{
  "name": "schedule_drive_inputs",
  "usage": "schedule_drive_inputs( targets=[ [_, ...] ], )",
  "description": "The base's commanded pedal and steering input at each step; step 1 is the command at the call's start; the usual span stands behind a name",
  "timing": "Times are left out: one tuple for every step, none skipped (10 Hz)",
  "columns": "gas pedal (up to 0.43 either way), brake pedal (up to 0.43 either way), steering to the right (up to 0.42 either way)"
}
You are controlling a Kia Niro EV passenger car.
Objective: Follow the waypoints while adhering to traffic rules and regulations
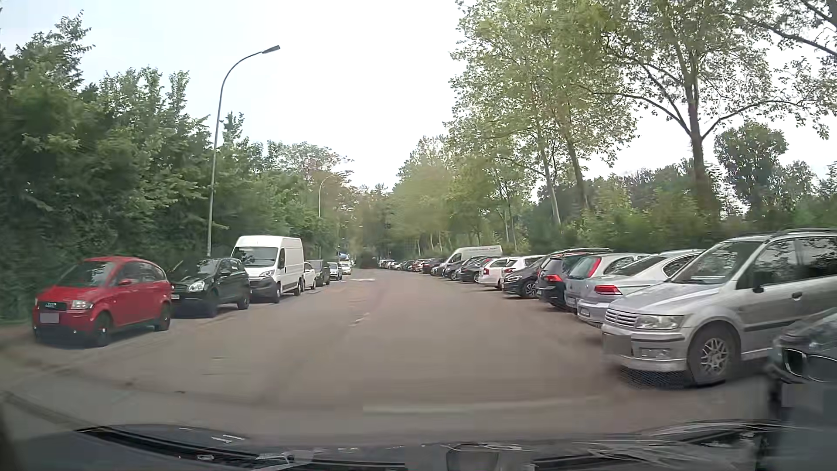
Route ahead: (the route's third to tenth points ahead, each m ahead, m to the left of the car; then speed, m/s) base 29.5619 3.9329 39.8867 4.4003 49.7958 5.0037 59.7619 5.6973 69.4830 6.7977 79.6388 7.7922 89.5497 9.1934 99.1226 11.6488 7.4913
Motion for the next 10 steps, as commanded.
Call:
schedule_drive_inputs(
  targets=[
    [0.087,0.000,-0.006],
    [0.087,0.000,-0.007],
    [0.087,0.000,-0.007],
    [0.087,0.000,-0.008],
    [0.087,0.000,-0.008],
    [0.087,0.000,-0.008],
    [0.087,0.000,-0.008],
    [0.087,0.000,-0.008],
    [0.087,0.000,-0.008],
    [0.079,0.000,-0.008]
  ],
)
